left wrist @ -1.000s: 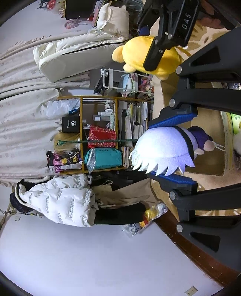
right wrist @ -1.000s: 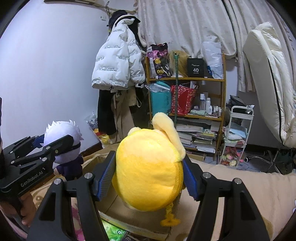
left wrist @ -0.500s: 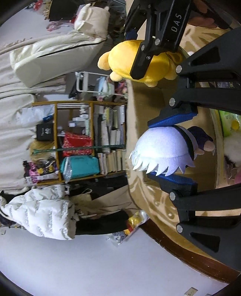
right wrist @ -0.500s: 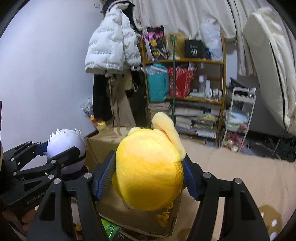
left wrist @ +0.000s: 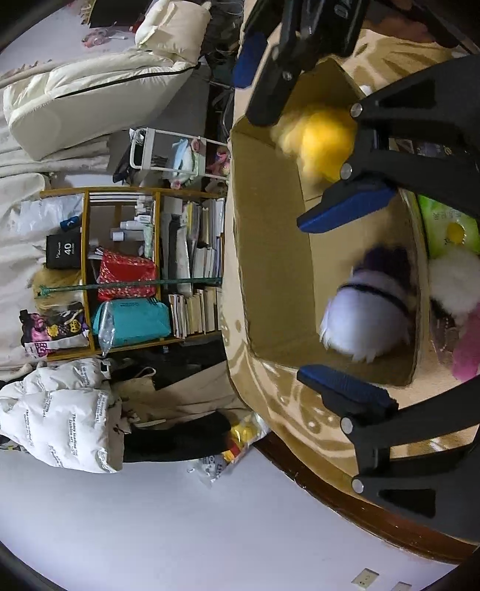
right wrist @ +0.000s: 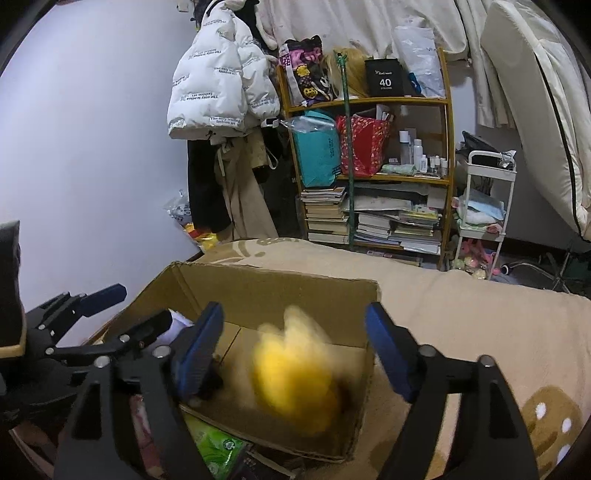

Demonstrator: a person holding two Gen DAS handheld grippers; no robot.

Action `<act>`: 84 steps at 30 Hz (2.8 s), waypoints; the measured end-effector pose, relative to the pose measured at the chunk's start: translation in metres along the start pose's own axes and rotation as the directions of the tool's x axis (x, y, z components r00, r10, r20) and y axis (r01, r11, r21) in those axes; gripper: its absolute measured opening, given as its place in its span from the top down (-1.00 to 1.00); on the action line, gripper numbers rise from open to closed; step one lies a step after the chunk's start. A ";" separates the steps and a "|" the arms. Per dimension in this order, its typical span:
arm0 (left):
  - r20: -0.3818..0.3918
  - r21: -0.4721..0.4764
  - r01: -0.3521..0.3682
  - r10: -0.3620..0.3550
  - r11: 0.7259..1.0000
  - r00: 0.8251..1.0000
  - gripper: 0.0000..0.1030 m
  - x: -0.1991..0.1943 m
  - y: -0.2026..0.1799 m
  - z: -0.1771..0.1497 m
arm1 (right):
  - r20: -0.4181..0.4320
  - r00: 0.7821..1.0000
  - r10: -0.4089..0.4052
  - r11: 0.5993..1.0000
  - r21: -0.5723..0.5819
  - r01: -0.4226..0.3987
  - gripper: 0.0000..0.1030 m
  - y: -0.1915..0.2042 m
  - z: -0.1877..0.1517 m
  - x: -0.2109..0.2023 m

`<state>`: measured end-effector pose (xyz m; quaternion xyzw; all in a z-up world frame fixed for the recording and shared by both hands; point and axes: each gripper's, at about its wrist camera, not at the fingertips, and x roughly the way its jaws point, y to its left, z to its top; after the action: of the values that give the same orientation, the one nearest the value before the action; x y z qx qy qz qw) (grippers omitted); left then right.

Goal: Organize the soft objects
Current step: 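Drop the doll into the box with the left tool while the right tool drops the duck in, then move both open tools back toward the remaining toys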

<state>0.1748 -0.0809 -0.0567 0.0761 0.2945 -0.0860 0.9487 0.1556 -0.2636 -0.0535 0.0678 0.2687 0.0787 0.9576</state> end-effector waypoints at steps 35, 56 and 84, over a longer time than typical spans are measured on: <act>-0.041 -0.012 -0.062 0.062 0.998 0.997 -0.92 -0.102 0.025 -0.020 | 0.077 0.997 -0.031 0.998 0.053 0.027 -1.00 0.027 -0.013 -0.107; -0.105 -0.104 -0.038 0.027 0.994 0.994 -0.92 -0.132 0.051 -0.040 | 0.031 0.999 -0.036 0.999 0.038 0.035 -1.00 0.052 -0.041 -0.136; -0.371 -0.108 -0.022 -0.020 0.994 0.929 -0.92 -0.030 0.048 -0.071 | -0.222 0.972 -0.081 0.996 0.006 0.085 -1.00 0.056 -0.081 -0.043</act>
<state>0.1215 -0.0164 -0.0930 0.0387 0.4727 -0.0533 0.8788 0.0700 -0.2101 -0.0907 0.0549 0.3771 0.0436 0.9235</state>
